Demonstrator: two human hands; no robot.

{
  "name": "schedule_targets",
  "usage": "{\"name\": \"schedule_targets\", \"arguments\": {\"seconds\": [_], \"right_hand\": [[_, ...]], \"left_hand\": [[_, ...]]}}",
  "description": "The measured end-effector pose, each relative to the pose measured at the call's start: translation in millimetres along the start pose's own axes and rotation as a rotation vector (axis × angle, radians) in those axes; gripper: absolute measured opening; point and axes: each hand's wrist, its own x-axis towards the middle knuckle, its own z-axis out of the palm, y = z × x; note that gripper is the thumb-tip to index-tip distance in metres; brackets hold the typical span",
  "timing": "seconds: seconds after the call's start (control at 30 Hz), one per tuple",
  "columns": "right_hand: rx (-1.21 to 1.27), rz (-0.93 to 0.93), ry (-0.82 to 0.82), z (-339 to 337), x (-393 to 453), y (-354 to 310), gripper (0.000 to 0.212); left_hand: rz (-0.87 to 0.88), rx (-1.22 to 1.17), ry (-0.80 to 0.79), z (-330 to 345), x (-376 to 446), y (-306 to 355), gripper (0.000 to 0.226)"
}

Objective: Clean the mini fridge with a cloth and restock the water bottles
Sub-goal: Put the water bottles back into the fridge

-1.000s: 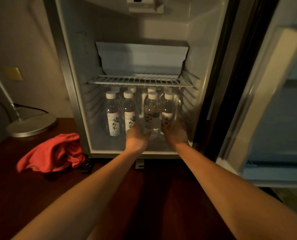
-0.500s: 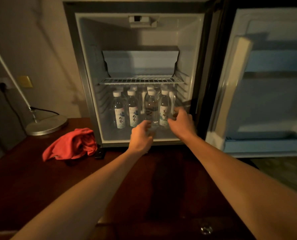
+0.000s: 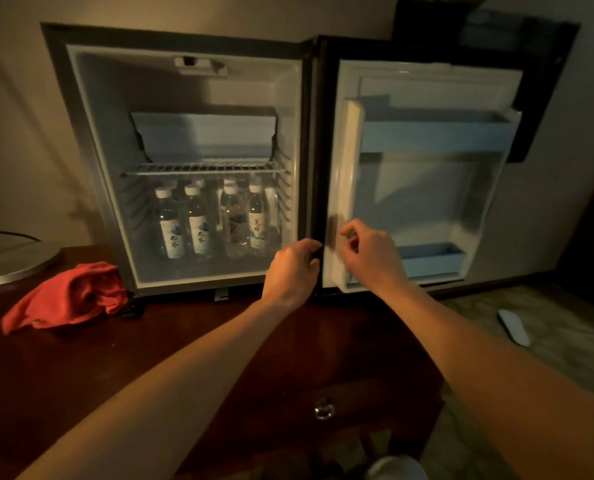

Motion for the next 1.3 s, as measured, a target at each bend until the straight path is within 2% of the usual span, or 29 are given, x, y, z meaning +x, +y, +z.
{"name": "schedule_targets", "arguments": {"seconds": [0.2, 0.43, 0.57, 0.73, 0.83, 1.0, 1.13, 1.3], "right_hand": [[-0.148, 0.064, -0.038, -38.9, -24.5, 69.6, 0.025], [-0.297, 0.200, -0.429, -64.5, -35.4, 133.7, 0.056], [-0.282, 0.224, -0.595, -69.8, -45.1, 152.1, 0.052], [-0.209, 0.192, -0.506, -76.0, -49.2, 163.8, 0.058], [-0.203, 0.162, -0.442, -81.7, -44.4, 167.2, 0.057], [-0.176, 0.113, -0.370, -88.6, -38.2, 168.8, 0.052], [-0.218, 0.038, -0.213, -98.7, -39.2, 167.1, 0.046], [-0.176, 0.037, -0.125, -126.9, -49.5, 171.6, 0.039]], "left_hand": [[0.120, 0.076, -0.033, 43.6, -6.6, 55.0, 0.035], [0.195, 0.278, -0.247, 85.6, -3.4, 87.4, 0.059], [0.163, 0.374, -0.397, 100.7, 1.8, 90.8, 0.064], [0.147, 0.459, -0.467, 113.0, 7.4, 89.2, 0.063], [0.165, 0.510, -0.447, 115.7, 15.3, 89.6, 0.065], [0.144, 0.518, -0.458, 120.7, 24.8, 94.6, 0.069], [0.116, 0.532, -0.437, 123.6, 25.8, 96.9, 0.072], [0.104, 0.531, -0.452, 115.4, 12.1, 98.6, 0.066]]}}
